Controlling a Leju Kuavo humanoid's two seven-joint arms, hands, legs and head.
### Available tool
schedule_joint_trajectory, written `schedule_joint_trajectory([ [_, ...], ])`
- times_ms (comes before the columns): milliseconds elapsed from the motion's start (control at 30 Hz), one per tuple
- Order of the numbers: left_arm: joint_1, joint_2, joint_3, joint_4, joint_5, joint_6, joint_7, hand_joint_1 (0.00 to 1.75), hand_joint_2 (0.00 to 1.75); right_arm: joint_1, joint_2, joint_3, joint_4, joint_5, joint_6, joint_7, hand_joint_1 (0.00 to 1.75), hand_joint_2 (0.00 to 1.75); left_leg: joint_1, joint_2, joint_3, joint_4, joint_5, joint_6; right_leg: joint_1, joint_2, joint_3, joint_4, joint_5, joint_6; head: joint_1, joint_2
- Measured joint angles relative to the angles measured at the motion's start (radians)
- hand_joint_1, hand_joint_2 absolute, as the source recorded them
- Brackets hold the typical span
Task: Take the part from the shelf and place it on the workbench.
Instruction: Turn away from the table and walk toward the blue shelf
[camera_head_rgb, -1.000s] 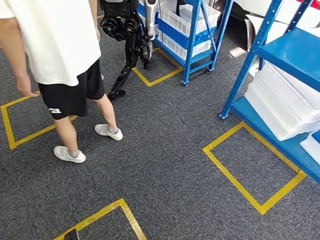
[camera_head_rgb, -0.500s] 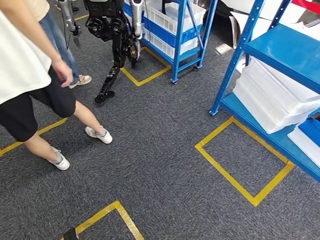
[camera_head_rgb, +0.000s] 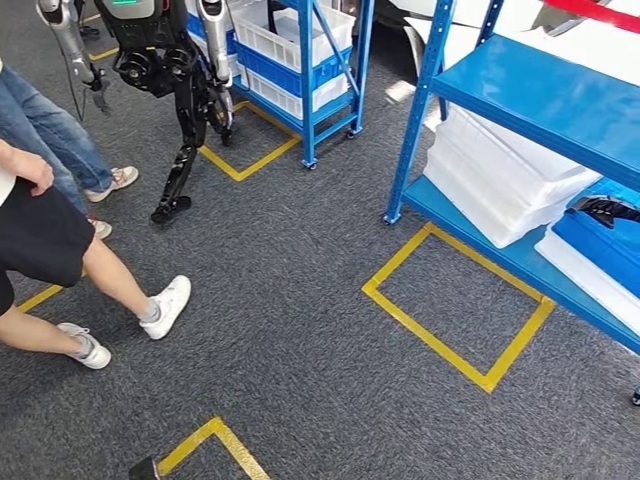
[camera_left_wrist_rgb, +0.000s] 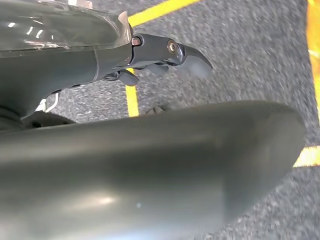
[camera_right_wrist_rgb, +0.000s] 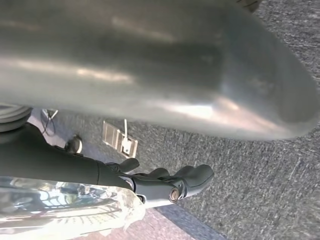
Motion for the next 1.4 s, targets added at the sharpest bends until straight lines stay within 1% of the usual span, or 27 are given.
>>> schedule_joint_trajectory([
  [33,0.0,0.0,0.0,0.0,0.0,-0.002,-0.001,0.0,0.0,0.0,0.0,0.0,0.0,0.0,0.0,0.0,0.0,0.0,-0.001,-0.008,0.006,-0.018,0.001,0.002,0.0,0.005,-0.003,0.001,-0.001,0.005,0.0,0.0],
  [100,-0.002,-0.001,0.0,0.0,0.0,-0.006,-0.003,0.0,0.0,0.004,0.0,0.0,0.0,0.001,0.0,0.0,0.0,0.0,-0.003,-0.007,0.006,-0.022,0.001,0.008,-0.003,0.013,-0.007,0.0,-0.001,0.017,0.0,0.0],
  [167,-0.004,-0.001,0.0,0.0,0.001,-0.01,-0.003,0.0,0.0,0.007,0.0,0.0,0.0,0.003,0.0,0.001,0.0,0.0,-0.001,0.003,0.008,-0.027,0.004,0.018,-0.005,-0.007,-0.013,0.019,-0.018,0.029,0.002,0.0],
  [200,-0.005,-0.002,0.0,0.0,0.0,-0.013,-0.001,0.0,0.0,0.006,0.0,0.0,0.0,0.004,0.0,0.001,0.0,0.0,0.002,0.01,0.01,-0.03,0.005,0.023,-0.005,-0.024,-0.029,0.055,-0.041,0.034,0.002,0.0],
  [267,-0.003,-0.002,0.0,0.0,0.0,-0.016,0.002,0.0,0.0,0.002,0.0,0.0,0.0,0.006,0.001,0.001,0.0,0.0,0.002,0.027,0.011,-0.031,0.003,0.029,-0.007,-0.052,-0.091,0.184,-0.105,0.044,0.003,0.0],
  [300,-0.001,-0.001,0.0,0.0,0.0,-0.017,0.003,0.0,0.0,0.001,0.0,0.0,0.0,0.008,0.001,0.001,0.0,0.0,0.002,0.035,0.012,-0.031,0.002,0.03,-0.008,-0.056,-0.122,0.247,-0.128,0.048,0.003,0.0],
  [333,-0.001,-0.001,0.0,0.0,0.0,-0.019,0.003,0.0,0.0,0.001,-0.001,0.0,0.0,0.009,0.002,0.001,0.0,0.0,0.001,0.042,0.013,-0.031,0.0,0.03,-0.009,-0.058,-0.142,0.283,-0.132,0.05,0.003,0.0],
  [367,-0.001,-0.001,0.0,0.0,0.0,-0.022,0.002,0.0,0.0,0.002,-0.001,0.0,0.0,0.01,0.003,0.001,0.0,0.0,0.001,0.048,0.014,-0.031,-0.002,0.03,-0.01,-0.061,-0.14,0.278,-0.116,0.052,0.003,0.0],
  [400,-0.001,-0.001,0.0,0.0,0.0,-0.026,0.001,0.0,0.0,0.003,-0.001,0.0,0.0,0.011,0.004,0.001,0.0,0.0,0.002,0.052,0.018,-0.031,-0.004,0.028,-0.011,-0.065,-0.119,0.231,-0.082,0.052,0.003,0.0],
  [433,-0.001,-0.001,0.0,0.0,0.0,-0.029,0.0,0.0,0.0,0.004,-0.002,0.0,0.0,0.012,0.006,0.001,0.0,0.0,0.001,0.056,0.022,-0.031,-0.006,0.025,-0.01,-0.075,-0.083,0.156,-0.042,0.049,0.003,0.0],
  [500,-0.002,-0.001,0.001,0.0,0.0,-0.034,-0.003,0.0,0.0,0.002,-0.003,0.0,0.0,0.015,0.007,0.001,0.0,0.0,-0.003,0.064,0.028,-0.03,-0.012,0.018,-0.004,-0.099,-0.026,0.033,0.004,0.039,0.002,0.0],
  [567,-0.002,-0.001,0.001,0.0,0.0,-0.036,-0.004,0.0,0.0,-0.001,-0.003,0.0,0.0,0.017,0.007,0.001,0.0,0.0,-0.006,0.074,0.031,-0.032,-0.015,0.008,0.003,-0.104,-0.015,0.003,0.005,0.026,0.001,0.0],
  [667,-0.003,-0.002,0.001,0.0,0.001,-0.036,-0.003,0.0,0.0,0.0,-0.004,0.0,0.0,0.017,0.007,0.002,0.0,0.0,-0.003,0.077,0.035,-0.024,-0.03,-0.007,0.0,-0.086,-0.011,-0.007,0.011,0.006,0.0,0.0],
  [733,-0.003,-0.001,0.001,0.0,0.0,-0.036,-0.002,0.0,0.0,-0.001,-0.004,0.0,0.0,0.018,0.007,0.003,0.0,0.0,-0.001,0.056,0.001,0.058,-0.082,-0.012,-0.004,-0.075,-0.007,-0.014,0.016,-0.006,-0.001,0.0],
  [800,0.0,-0.001,0.001,0.0,0.0,-0.036,-0.001,0.0,0.0,-0.002,-0.005,0.0,0.0,0.018,0.007,0.004,0.0,0.0,-0.002,0.04,-0.063,0.195,-0.142,-0.014,-0.004,-0.06,-0.007,-0.014,0.016,-0.011,-0.002,0.0],
  [833,0.001,-0.001,0.001,0.0,0.001,-0.036,-0.001,0.0,0.0,-0.002,-0.005,0.0,0.0,0.018,0.007,0.005,0.0,0.0,-0.002,0.037,-0.088,0.241,-0.151,-0.015,-0.003,-0.051,-0.006,-0.013,0.015,-0.011,-0.002,0.0],
  [867,0.002,-0.001,0.001,0.0,0.001,-0.036,-0.001,0.0,0.0,-0.001,-0.005,0.0,0.0,0.018,0.007,0.006,0.0,0.0,-0.002,0.035,-0.097,0.25,-0.139,-0.014,-0.003,-0.042,-0.005,-0.013,0.014,-0.012,-0.002,0.0],
  [900,0.003,-0.001,0.001,0.0,0.001,-0.036,0.0,0.0,0.0,-0.001,-0.005,0.0,0.0,0.019,0.007,0.006,0.0,0.0,-0.001,0.034,-0.087,0.218,-0.108,-0.012,-0.003,-0.032,-0.002,-0.012,0.013,-0.011,-0.002,0.0],
  [967,0.002,-0.001,0.001,0.0,0.0,-0.036,0.0,0.0,0.0,-0.001,-0.004,0.0,0.0,0.019,0.007,0.007,0.0,0.0,0.0,0.018,-0.034,0.086,-0.031,-0.006,-0.002,-0.014,0.002,-0.008,0.007,-0.006,-0.001,0.0],
  [1033,0.001,0.0,0.001,0.0,0.0,-0.037,-0.001,0.0,0.0,-0.001,-0.004,0.0,0.0,0.02,0.007,0.007,0.0,0.0,0.001,-0.004,0.0,-0.002,0.002,-0.001,-0.001,0.001,-0.002,0.0,0.002,0.004,-0.001,0.0],
  [1067,0.001,0.0,0.002,0.0,0.0,-0.037,-0.001,0.0,0.0,-0.001,-0.005,0.0,0.0,0.021,0.007,0.007,0.0,0.0,0.0,-0.01,0.003,-0.014,0.001,0.002,-0.001,0.006,-0.006,0.002,0.001,0.01,0.0,0.0],
  [1133,-0.001,0.0,0.002,0.0,0.0,-0.038,-0.002,0.0,0.0,0.003,-0.006,0.0,0.0,0.021,0.007,0.007,0.0,0.0,-0.002,-0.005,0.003,-0.019,0.003,0.01,-0.005,0.009,-0.01,0.005,-0.001,0.021,0.0,0.0],
  [1200,-0.003,-0.001,0.002,0.0,0.0,-0.039,-0.002,0.0,0.0,0.005,-0.006,0.0,0.0,0.022,0.007,0.007,0.0,0.0,0.001,0.006,0.007,-0.023,0.005,0.021,-0.004,-0.018,-0.025,0.048,-0.029,0.031,0.001,0.0],
  [1267,-0.003,-0.001,0.002,0.0,0.0,-0.04,-0.002,0.0,0.0,0.002,-0.005,0.0,0.0,0.022,0.007,0.007,0.0,0.0,0.002,0.021,0.009,-0.024,0.003,0.028,-0.003,-0.05,-0.077,0.165,-0.092,0.04,0.002,0.0],
  [1333,-0.002,-0.001,0.002,0.0,0.0,-0.04,-0.002,0.0,0.0,-0.001,-0.006,0.0,0.0,0.023,0.008,0.007,0.0,0.0,0.001,0.037,0.009,-0.024,0.001,0.03,-0.005,-0.058,-0.138,0.287,-0.141,0.045,0.002,0.0],
  [1367,-0.002,-0.001,0.002,0.0,0.0,-0.04,-0.002,0.0,0.0,0.0,-0.006,0.0,0.0,0.023,0.008,0.007,0.0,0.0,0.001,0.043,0.01,-0.024,0.0,0.03,-0.006,-0.06,-0.148,0.306,-0.138,0.046,0.002,0.0],
  [1400,-0.002,-0.001,0.002,0.0,0.0,-0.04,-0.002,0.0,0.0,0.001,-0.006,0.0,0.0,0.023,0.008,0.007,0.0,0.0,0.001,0.048,0.013,-0.024,-0.002,0.029,-0.006,-0.062,-0.138,0.281,-0.113,0.046,0.002,0.0],
])
